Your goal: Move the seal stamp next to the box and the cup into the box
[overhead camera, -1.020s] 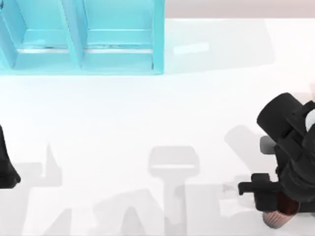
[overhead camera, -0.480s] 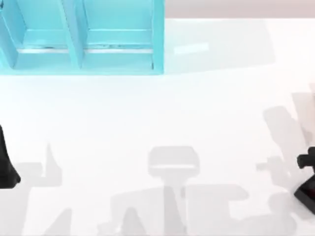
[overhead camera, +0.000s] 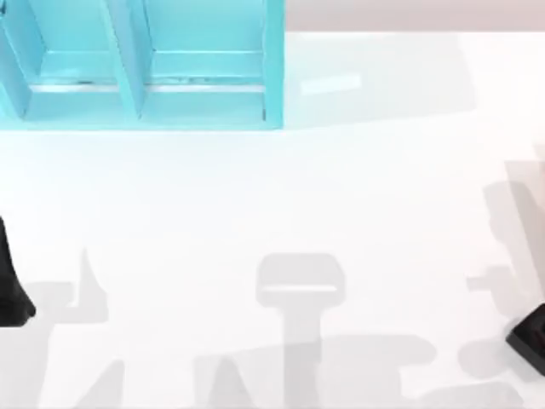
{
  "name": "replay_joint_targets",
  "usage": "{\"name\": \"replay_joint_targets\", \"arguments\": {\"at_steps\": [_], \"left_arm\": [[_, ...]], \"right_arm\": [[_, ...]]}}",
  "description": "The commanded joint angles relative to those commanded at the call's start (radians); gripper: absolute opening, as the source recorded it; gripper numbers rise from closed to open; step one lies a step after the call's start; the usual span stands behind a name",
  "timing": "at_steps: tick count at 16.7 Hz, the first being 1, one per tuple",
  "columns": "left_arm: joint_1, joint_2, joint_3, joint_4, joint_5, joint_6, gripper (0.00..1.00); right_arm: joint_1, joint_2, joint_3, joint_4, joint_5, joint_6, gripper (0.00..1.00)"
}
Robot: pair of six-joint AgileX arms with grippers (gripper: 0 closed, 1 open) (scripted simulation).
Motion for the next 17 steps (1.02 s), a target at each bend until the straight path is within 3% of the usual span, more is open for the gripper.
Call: {"name": "replay_joint_targets", "arguments": {"at_steps": [4, 17], "left_arm": [[0.0, 0.0, 0.0, 0.0, 0.0, 0.0, 1.0], [0.0, 0.0, 0.0, 0.0, 0.0, 0.0, 1.0]], "right_arm": [[-0.057, 0.027, 0.021, -0.003, 0.001, -0.058, 0.0], [-0.556, 0.139, 0.093, 0.07, 0.008, -0.553, 0.0]]}}
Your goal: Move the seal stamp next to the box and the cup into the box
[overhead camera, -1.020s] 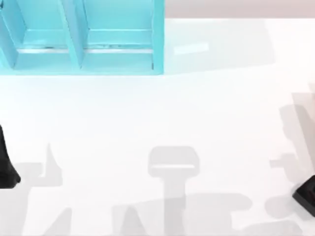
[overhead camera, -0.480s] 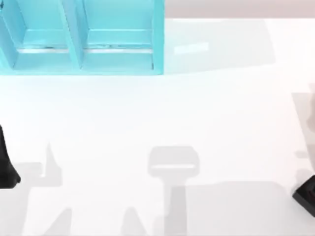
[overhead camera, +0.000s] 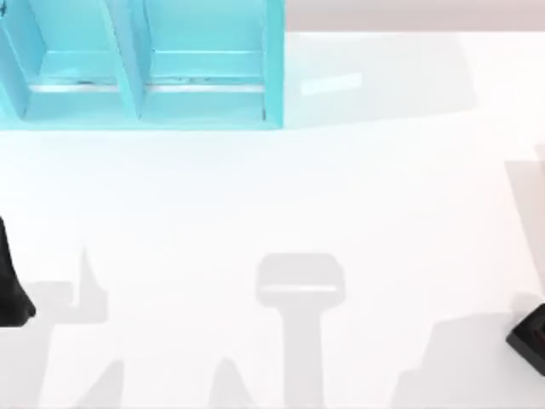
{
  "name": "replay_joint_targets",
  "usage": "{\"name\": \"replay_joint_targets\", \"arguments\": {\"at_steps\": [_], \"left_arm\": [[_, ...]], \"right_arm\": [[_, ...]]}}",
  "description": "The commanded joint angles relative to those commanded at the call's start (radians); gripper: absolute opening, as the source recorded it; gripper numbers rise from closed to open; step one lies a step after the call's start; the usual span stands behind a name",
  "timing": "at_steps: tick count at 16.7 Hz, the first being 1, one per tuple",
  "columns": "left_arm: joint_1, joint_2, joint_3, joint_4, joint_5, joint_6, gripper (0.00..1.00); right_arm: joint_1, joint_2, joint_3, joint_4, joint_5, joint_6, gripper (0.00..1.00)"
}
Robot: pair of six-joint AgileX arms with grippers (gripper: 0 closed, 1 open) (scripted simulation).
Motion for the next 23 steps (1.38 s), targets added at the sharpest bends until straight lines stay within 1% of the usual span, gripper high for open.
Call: {"name": "replay_joint_targets", "arguments": {"at_steps": [3, 5, 11, 15, 20, 23], "left_arm": [[0.0, 0.0, 0.0, 0.0, 0.0, 0.0, 1.0], [0.0, 0.0, 0.0, 0.0, 0.0, 0.0, 1.0], [0.0, 0.0, 0.0, 0.0, 0.0, 0.0, 1.0], [0.0, 0.0, 0.0, 0.0, 0.0, 0.0, 1.0], [0.0, 0.0, 0.0, 0.0, 0.0, 0.0, 1.0], [0.0, 0.0, 0.0, 0.0, 0.0, 0.0, 1.0]], "right_arm": [[-0.123, 0.022, 0.014, 0.025, 0.002, -0.123, 0.0], [-0.164, 0.023, 0.014, 0.042, 0.002, -0.164, 0.0], [-0.164, 0.02, 0.008, 0.045, 0.001, -0.165, 0.0], [-0.153, 0.034, -0.04, 0.088, -0.01, -0.141, 0.0], [-0.161, 0.079, -0.109, 0.189, 0.023, -0.139, 0.0], [-0.163, 0.086, -0.163, 0.272, 0.019, -0.156, 0.0]]}}
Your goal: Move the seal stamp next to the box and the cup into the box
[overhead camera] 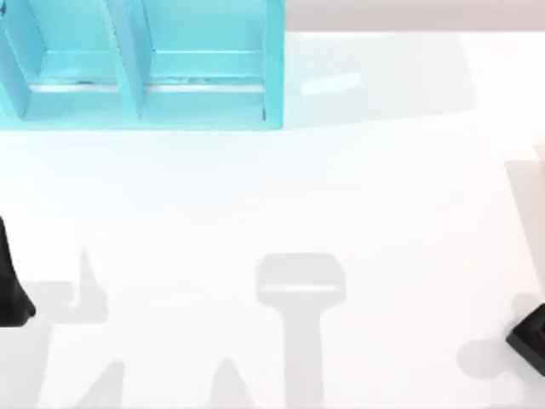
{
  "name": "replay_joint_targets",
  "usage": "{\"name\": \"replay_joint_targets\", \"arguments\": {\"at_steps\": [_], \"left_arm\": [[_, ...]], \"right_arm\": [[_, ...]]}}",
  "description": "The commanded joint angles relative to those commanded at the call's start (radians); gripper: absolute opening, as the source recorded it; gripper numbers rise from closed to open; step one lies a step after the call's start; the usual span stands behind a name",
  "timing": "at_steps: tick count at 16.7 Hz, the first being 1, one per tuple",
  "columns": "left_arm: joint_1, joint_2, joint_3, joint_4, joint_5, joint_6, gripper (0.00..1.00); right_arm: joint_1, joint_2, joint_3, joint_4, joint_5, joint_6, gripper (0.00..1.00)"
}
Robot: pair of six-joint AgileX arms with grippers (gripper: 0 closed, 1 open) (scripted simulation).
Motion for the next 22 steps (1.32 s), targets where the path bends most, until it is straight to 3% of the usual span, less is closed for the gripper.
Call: {"name": "replay_joint_targets", "arguments": {"at_steps": [6, 19, 22], "left_arm": [[0.0, 0.0, 0.0, 0.0, 0.0, 0.0, 1.0], [0.0, 0.0, 0.0, 0.0, 0.0, 0.0, 1.0], [0.0, 0.0, 0.0, 0.0, 0.0, 0.0, 1.0]], "right_arm": [[-0.004, 0.001, -0.029, 0.042, -0.017, -0.01, 0.0], [-0.004, 0.001, -0.029, 0.042, -0.017, -0.01, 0.98], [-0.004, 0.001, -0.029, 0.042, -0.017, -0.01, 1.0]]}}
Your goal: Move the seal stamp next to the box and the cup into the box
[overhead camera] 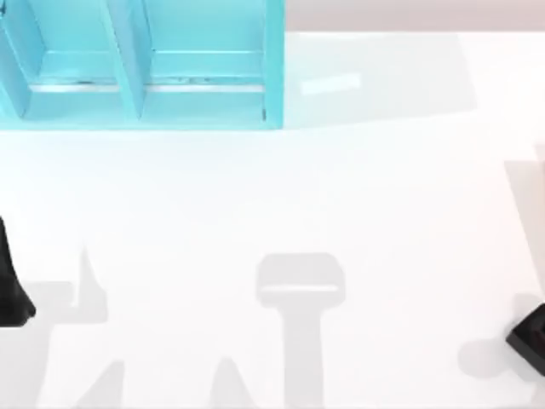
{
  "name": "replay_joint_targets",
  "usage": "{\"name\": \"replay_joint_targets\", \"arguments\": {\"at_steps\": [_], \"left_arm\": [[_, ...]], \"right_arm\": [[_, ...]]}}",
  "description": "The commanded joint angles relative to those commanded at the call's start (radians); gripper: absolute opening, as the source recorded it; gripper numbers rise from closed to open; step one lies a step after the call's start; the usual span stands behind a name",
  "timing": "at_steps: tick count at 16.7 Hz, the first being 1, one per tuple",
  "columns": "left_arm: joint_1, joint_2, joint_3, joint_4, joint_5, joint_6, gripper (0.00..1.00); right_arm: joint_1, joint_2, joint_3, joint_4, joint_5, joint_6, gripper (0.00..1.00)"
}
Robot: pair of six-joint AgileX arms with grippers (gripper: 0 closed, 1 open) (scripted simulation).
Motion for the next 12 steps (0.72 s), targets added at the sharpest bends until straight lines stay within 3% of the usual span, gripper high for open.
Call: {"name": "replay_joint_targets", "arguments": {"at_steps": [8, 12], "left_arm": [[0.0, 0.0, 0.0, 0.0, 0.0, 0.0, 1.0], [0.0, 0.0, 0.0, 0.0, 0.0, 0.0, 1.0]], "right_arm": [[-0.006, -0.002, 0.016, 0.008, -0.009, -0.009, 1.0], [-0.025, -0.006, 0.169, -0.038, -0.06, -0.04, 1.0]]}}
